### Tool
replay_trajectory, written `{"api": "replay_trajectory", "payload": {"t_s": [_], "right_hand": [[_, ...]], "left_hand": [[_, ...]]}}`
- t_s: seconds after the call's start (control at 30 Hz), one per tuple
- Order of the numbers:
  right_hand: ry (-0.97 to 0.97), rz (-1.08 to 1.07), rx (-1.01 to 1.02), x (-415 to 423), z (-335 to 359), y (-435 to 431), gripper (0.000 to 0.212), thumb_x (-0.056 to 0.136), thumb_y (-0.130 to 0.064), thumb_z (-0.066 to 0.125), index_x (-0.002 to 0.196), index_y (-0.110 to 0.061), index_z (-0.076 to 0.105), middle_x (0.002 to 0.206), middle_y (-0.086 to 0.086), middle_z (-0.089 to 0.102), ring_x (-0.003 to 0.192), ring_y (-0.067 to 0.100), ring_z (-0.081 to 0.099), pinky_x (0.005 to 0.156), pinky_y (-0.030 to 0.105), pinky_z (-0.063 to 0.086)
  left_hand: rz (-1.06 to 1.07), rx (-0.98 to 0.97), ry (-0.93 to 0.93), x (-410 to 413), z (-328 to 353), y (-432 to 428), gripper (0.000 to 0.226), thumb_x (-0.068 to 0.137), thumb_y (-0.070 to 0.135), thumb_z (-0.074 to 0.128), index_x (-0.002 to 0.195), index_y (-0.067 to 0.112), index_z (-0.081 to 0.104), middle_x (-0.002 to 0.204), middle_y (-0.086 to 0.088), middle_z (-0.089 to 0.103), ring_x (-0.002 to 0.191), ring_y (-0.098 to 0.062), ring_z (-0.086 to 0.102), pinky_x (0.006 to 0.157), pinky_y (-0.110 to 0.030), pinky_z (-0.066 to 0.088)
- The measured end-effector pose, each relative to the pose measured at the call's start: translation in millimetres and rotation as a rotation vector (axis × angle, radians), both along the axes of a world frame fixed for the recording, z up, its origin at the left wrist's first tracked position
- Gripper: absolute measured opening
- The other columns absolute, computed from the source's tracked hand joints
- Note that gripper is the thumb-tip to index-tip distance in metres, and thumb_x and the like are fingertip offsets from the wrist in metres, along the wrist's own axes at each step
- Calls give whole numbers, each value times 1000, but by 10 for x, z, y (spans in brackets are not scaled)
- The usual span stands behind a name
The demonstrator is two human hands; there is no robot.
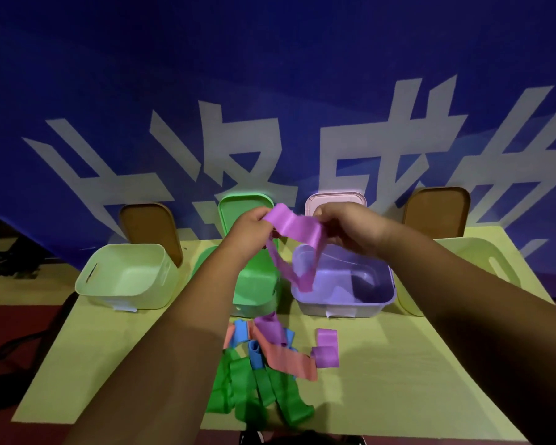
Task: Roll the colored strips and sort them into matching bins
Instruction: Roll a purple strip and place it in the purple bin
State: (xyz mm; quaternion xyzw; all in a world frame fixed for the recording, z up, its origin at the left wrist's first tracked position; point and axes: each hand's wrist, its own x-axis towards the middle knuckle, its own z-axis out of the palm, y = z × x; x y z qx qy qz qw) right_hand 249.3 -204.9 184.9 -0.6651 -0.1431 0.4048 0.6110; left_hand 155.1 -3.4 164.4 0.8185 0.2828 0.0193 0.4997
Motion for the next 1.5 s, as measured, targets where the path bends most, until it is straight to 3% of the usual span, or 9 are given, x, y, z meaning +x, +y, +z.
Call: {"api": "replay_trajectory", "payload": {"t_s": [0.13, 0.3, 0.43, 0.57, 0.77, 0.97, 1.17, 1.3, 1.5], "right_hand": [[129, -70, 210, -45, 105, 144, 18, 92, -25, 69, 94, -10, 60, 88, 16, 54, 78, 23, 55, 79, 41, 50], [-18, -112, 209, -81, 224, 271, 29, 102, -12, 69, 78, -15, 54, 66, 8, 63, 55, 15, 60, 51, 25, 53], [-75, -213, 220, -43, 291, 324, 24, 101, -15, 72, 83, -17, 56, 74, 10, 61, 60, 16, 54, 54, 27, 47], [-104, -269, 216, -4, 299, 304, 26, 98, -17, 75, 79, -20, 58, 75, 7, 64, 66, 20, 57, 63, 34, 47], [-192, -281, 152, 4, 310, 208, 23, 79, -35, 82, 69, -29, 63, 78, 8, 66, 75, 24, 56, 65, 36, 45], [-276, -250, 123, 24, 272, 87, 25, 91, -29, 83, 80, -23, 61, 76, 4, 68, 74, 21, 60, 72, 40, 47], [-322, -218, 82, -28, 236, -21, 45, 73, -63, 84, 84, -23, 66, 79, 5, 70, 75, 21, 61, 74, 43, 48], [-406, -239, -4, -23, 179, -116, 32, 89, -50, 76, 88, -20, 65, 79, 2, 71, 74, 18, 63, 74, 45, 53], [-440, -262, -34, -16, 175, -217, 29, 90, -39, 77, 113, -33, 60, 96, 3, 77, 92, 23, 77, 94, 56, 62]], "left_hand": [[20, -69, -29, 95, 113, 28, 21, 105, 29, 60, 104, 17, 77, 95, -11, 80, 83, -24, 71, 77, -37, 56], [-104, -46, -33, 155, 244, 71, 11, 101, 14, 71, 110, 17, 76, 101, -1, 81, 92, -17, 77, 83, -36, 62], [-316, 81, 109, 160, 354, 205, 53, 82, 11, 92, 128, 24, 70, 122, 8, 74, 115, -7, 68, 98, -33, 58], [-397, -37, 64, 146, 537, 221, 71, 82, -5, 68, 143, 30, 64, 138, 7, 72, 133, -10, 64, 109, -35, 52], [-215, -296, -95, 147, 848, -63, 48, 95, -11, 45, 125, 13, 73, 120, -9, 81, 115, -22, 78, 104, -38, 59], [-110, -309, -163, 213, 823, -239, 21, 104, 16, 62, 117, 9, 78, 94, -6, 80, 88, -18, 75, 104, -47, 61], [-16, -238, -259, 256, 764, -380, 11, 97, 9, 77, 107, 14, 76, 91, -3, 78, 87, -20, 74, 90, -44, 63], [-5, -223, -291, 249, 823, -471, 14, 97, 4, 75, 107, 14, 75, 93, -5, 77, 85, -20, 72, 76, -34, 61], [-12, -206, -317, 241, 849, -580, 16, 96, 4, 77, 109, 13, 75, 93, -4, 79, 86, -19, 77, 79, -35, 63]]}}
